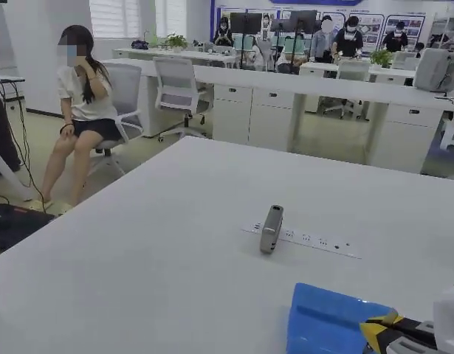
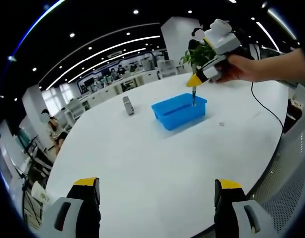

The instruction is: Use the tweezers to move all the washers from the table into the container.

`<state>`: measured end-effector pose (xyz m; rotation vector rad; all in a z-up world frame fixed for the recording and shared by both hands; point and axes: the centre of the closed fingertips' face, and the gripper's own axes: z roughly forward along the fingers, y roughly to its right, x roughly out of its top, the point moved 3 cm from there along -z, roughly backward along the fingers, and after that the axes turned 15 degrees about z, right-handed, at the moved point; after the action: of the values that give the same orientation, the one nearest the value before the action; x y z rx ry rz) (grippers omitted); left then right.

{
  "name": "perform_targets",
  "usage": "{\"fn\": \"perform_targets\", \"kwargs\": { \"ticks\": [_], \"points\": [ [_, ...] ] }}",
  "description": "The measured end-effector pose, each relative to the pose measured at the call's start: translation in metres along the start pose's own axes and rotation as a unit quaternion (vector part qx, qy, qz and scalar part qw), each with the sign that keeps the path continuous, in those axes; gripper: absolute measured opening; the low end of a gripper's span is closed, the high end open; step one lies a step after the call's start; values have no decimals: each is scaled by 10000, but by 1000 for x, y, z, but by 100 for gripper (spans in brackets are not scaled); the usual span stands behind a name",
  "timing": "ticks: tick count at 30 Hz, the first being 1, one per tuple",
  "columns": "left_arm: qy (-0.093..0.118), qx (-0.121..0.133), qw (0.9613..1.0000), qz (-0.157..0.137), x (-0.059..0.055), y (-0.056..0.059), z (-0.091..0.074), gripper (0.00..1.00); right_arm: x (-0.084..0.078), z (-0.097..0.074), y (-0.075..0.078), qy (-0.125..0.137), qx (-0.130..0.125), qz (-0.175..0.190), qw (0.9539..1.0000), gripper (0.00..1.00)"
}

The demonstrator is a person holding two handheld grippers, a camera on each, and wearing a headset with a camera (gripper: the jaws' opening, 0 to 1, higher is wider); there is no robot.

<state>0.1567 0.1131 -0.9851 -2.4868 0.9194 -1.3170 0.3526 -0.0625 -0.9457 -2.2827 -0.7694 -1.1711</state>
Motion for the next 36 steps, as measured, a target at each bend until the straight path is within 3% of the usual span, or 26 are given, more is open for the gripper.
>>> {"fn": "perform_targets", "kwargs": {
  "ticks": [3, 14, 24, 36],
  "points": [
    [-9, -11, 10000, 29, 0, 1, 0, 98, 4, 7, 4, 97, -25, 107, 9999, 1],
    [-98, -64, 9999, 53, -3, 2, 1, 98, 11, 26, 10, 36, -134, 19, 9999, 1],
    [-153, -59, 9999, 21, -5, 2, 2, 98, -4, 49, 22, -151, -263, 77, 9995, 1],
    [-163, -100, 9998, 31, -4, 3, 1, 98, -18, 56, 25, -280, -282, 158, 9991, 1]
  ]
}}
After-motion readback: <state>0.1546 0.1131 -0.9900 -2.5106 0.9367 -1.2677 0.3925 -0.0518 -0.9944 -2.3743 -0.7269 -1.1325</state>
